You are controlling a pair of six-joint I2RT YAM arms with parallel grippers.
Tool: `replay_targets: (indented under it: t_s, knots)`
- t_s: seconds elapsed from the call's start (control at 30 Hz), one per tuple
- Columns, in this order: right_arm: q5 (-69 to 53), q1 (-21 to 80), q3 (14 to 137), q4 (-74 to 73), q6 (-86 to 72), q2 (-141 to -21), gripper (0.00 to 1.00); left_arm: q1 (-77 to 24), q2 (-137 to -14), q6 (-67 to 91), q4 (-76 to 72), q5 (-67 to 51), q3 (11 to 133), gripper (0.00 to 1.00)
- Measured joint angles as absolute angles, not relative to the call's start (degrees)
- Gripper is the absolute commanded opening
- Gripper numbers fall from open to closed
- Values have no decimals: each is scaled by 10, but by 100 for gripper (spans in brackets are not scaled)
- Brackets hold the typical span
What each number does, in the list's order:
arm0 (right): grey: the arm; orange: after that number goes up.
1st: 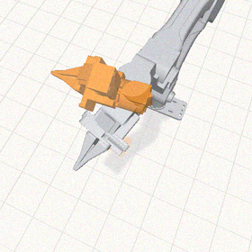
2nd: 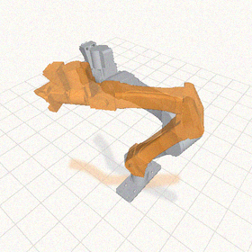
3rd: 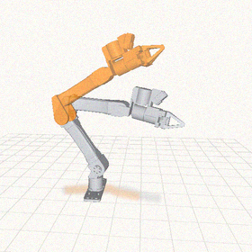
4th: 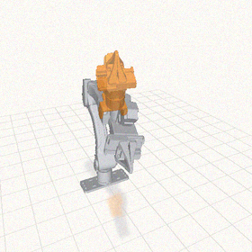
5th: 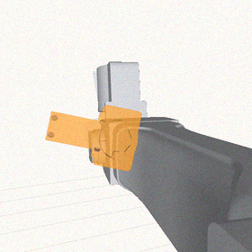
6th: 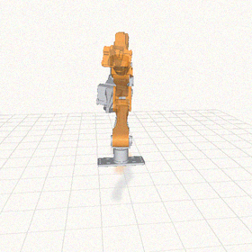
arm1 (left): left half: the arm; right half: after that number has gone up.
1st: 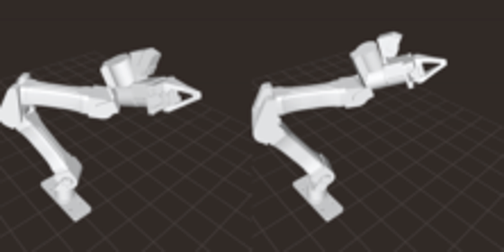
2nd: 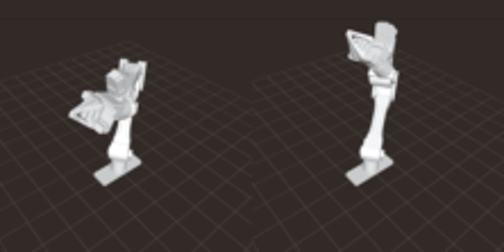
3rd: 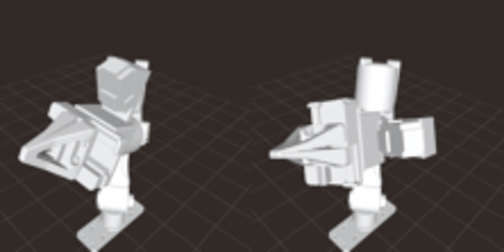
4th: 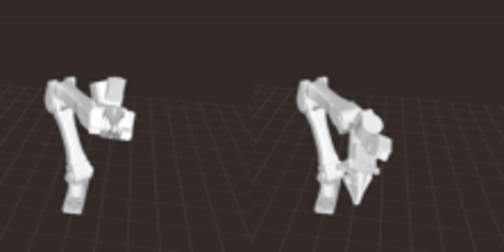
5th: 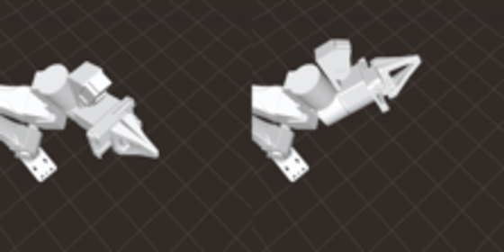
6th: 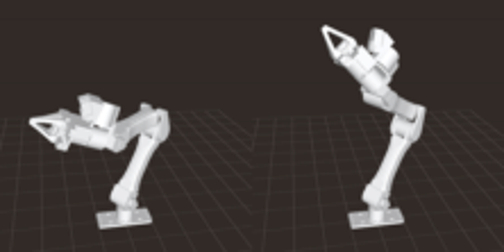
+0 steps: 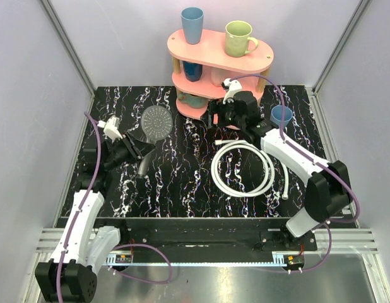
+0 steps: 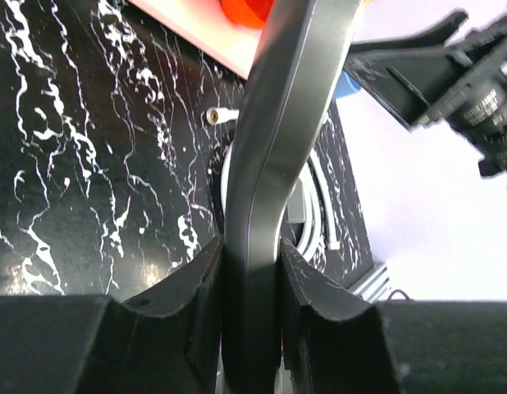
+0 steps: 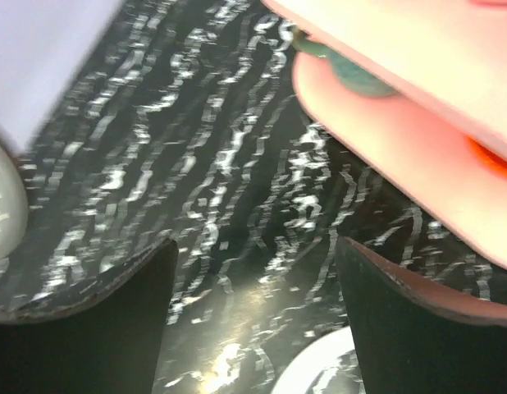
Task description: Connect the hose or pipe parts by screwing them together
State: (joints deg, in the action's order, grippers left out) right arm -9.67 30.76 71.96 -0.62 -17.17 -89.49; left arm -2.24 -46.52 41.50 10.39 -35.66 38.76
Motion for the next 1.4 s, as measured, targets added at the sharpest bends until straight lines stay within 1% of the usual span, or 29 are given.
replay_targets:
  t_s: [0.07,0.13,0.23,0.27,0.33,0.47,0.53,0.67,0.77,0.8,0.9,1.0,1.03,1.07,1.1,1.13,1.17,1.2,1.23,1.3,1.33,1.4]
  knots:
    - [-65,308,741,-36,-119,-915,82,-17,-459,399,123,-367,389,0]
    - [-55,307,771,-81,-82,-942,82,-17,-455,399,131,-383,387,0]
    - [-98,307,808,-129,-73,-977,87,-17,-439,413,116,-415,364,0]
    - [-124,307,807,-130,-86,-977,93,-17,-431,417,114,-422,354,0]
    - [-191,307,775,-82,-141,-963,100,-17,-417,425,111,-431,333,0]
    - [-296,307,643,107,-285,-899,100,-17,-405,458,74,-451,295,0]
    - [-334,308,610,185,-350,-892,100,-17,-399,492,34,-463,265,0]
    - [-390,309,603,310,-453,-915,100,-17,-376,557,-23,-479,220,0]
    - [-422,312,602,401,-519,-942,96,-17,-359,587,-55,-483,215,0]
    - [-429,314,602,414,-530,-948,94,-17,-354,595,-66,-485,215,0]
    - [-443,326,604,428,-548,-961,92,-19,-343,622,-109,-492,209,0]
    - [-447,336,608,429,-554,-963,80,-28,-341,636,-127,-494,208,0]
    - [-448,338,610,432,-555,-963,68,-32,-341,637,-131,-494,206,0]
    - [-449,340,613,432,-556,-964,60,-38,-341,638,-135,-494,204,0]
    - [-451,342,618,434,-558,-966,46,-45,-342,639,-136,-493,203,0]
    - [-454,343,626,438,-562,-968,36,-52,-343,640,-138,-493,201,0]
    - [-458,345,632,441,-566,-971,18,-61,-345,640,-138,-493,200,0]
    - [-461,347,637,445,-565,-974,10,-69,-349,640,-139,-493,200,2]
    - [-462,349,641,449,-564,-977,2,-76,-354,640,-144,-498,200,9]
    - [-472,347,648,457,-552,-985,0,-85,-359,646,-151,-500,200,33]
    - [-478,346,655,451,-544,-988,0,-87,-363,646,-150,-503,200,53]
    - [-495,345,679,422,-527,-997,0,-87,-370,634,-152,-507,200,60]
